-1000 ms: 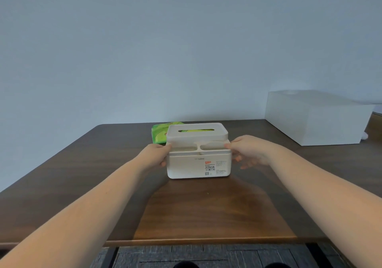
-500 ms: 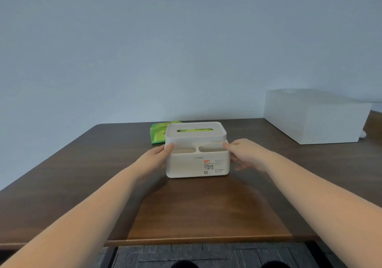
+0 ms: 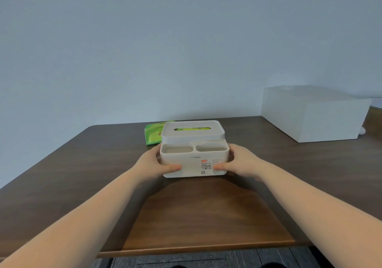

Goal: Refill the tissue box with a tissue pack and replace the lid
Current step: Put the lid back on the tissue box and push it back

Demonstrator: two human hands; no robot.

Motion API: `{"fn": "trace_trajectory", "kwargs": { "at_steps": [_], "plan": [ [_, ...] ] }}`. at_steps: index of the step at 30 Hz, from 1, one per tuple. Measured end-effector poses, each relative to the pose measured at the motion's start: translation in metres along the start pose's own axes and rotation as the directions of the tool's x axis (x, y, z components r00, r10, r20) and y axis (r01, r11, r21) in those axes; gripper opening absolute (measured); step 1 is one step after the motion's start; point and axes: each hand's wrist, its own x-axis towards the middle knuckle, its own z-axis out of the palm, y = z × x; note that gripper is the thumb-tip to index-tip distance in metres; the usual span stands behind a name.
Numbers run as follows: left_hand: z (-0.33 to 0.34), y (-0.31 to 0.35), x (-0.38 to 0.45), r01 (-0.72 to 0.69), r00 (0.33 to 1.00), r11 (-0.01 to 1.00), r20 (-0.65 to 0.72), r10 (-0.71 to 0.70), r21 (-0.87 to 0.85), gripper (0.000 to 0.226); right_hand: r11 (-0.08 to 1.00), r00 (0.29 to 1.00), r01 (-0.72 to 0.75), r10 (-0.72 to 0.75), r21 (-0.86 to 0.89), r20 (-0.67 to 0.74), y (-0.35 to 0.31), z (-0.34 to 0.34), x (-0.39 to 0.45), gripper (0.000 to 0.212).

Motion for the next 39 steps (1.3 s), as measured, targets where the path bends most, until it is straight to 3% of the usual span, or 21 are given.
{"fn": "trace_trajectory", "kwargs": {
  "at_steps": [5, 13, 20, 27, 34, 39],
  "plan": [
    [0.016, 0.012, 0.024, -0.028, 0.999, 1.000, 0.022, 0.028, 0.005, 0.068, 0.999, 0.997, -0.017, 0.020, 0.043, -0.071, 0.013, -0.020, 0.009, 0.049],
    [0.061, 0.029, 0.077, -0.116, 0.991, 0.993, 0.073, 0.115, 0.009, 0.054, 0.998, 0.986, -0.040, 0.047, 0.050, -0.161, 0.044, -0.064, 0.029, 0.056],
    [0.116, 0.046, 0.143, -0.140, 0.982, 0.990, 0.133, 0.137, 0.014, 0.062, 0.996, 0.960, -0.076, 0.087, 0.049, -0.264, 0.081, -0.113, 0.052, 0.061],
    [0.152, 0.053, 0.204, -0.142, 0.979, 0.990, 0.143, 0.143, -0.015, 0.059, 0.992, 0.923, -0.113, 0.123, 0.048, -0.364, 0.108, -0.143, 0.090, 0.054],
    [0.181, 0.054, 0.244, -0.162, 0.984, 0.987, 0.067, 0.163, -0.009, 0.067, 0.978, 0.819, -0.203, 0.192, 0.039, -0.541, 0.127, -0.151, 0.126, 0.044],
    [0.210, 0.061, 0.267, -0.158, 0.984, 0.980, -0.060, 0.166, 0.117, 0.060, 0.935, 0.693, -0.349, 0.211, -0.065, -0.689, 0.132, -0.154, 0.146, 0.036]
  ]
}}
